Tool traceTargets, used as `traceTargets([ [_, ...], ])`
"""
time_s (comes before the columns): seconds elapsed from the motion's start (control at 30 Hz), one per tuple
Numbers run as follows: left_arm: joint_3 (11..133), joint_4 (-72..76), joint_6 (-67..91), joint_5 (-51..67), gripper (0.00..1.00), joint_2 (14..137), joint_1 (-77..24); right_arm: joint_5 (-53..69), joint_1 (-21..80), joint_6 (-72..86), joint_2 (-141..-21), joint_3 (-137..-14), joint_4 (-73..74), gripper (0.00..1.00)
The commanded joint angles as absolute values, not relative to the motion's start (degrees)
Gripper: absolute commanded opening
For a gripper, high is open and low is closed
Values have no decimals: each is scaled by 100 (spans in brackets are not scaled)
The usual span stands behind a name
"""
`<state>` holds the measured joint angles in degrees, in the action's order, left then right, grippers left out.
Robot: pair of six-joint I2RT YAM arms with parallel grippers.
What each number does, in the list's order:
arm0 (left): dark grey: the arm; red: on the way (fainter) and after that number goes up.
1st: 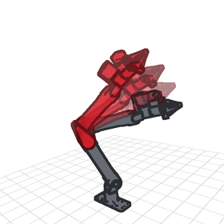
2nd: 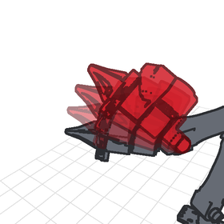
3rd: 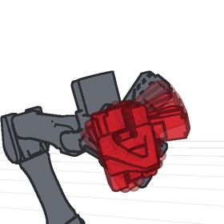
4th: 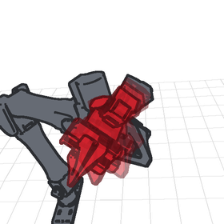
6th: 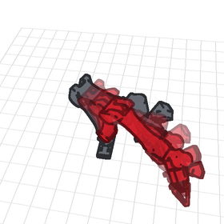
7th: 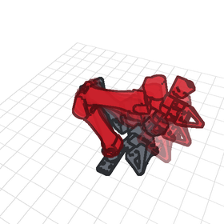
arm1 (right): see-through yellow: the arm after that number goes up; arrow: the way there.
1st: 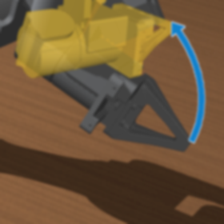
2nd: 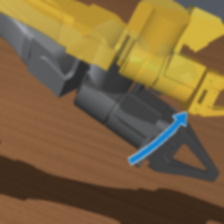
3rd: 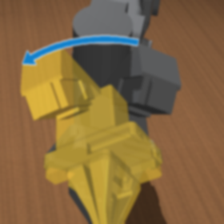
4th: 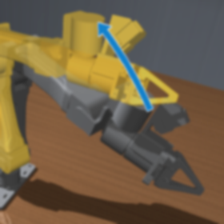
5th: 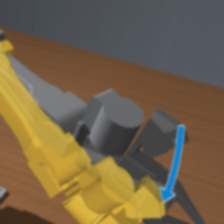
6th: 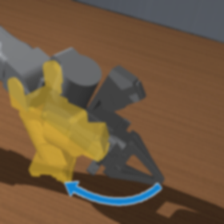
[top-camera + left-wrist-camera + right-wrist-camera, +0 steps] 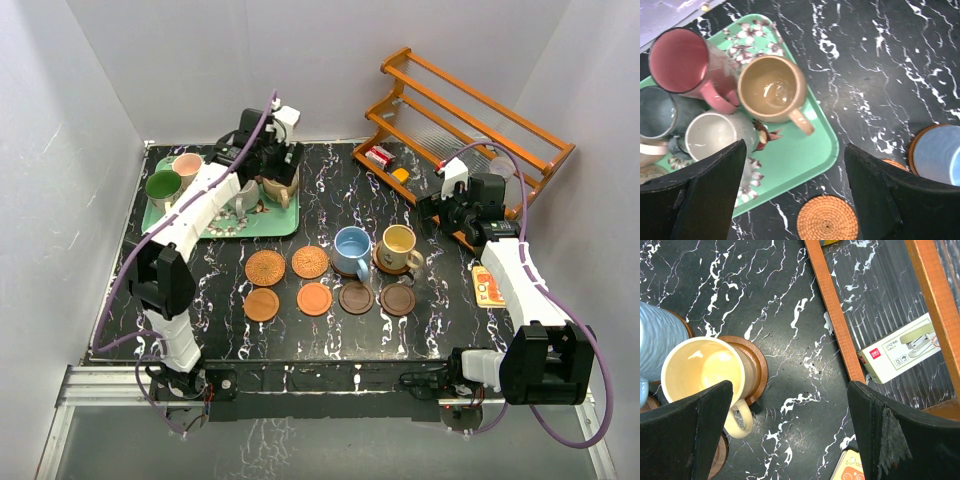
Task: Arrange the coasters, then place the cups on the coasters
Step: Pick up the cup from the tray.
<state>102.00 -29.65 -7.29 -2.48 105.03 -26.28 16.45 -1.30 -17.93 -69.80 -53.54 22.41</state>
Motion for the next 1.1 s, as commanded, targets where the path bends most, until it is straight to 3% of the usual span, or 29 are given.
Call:
traceTargets([
  [0.0,10319,-2725,-698,197,76,10508,-2201,1738,-167,-1835,-6935,-5334,2025,98],
  [0.6,11051,-2398,-801,154,57,11825,-1872,1768,-169,-1853,-7005,-5336,2054,98],
  [1.07,11096,-2051,-1058,-477,51,12352,-1872,1784,-174,-1872,-7031,-5331,2058,98],
])
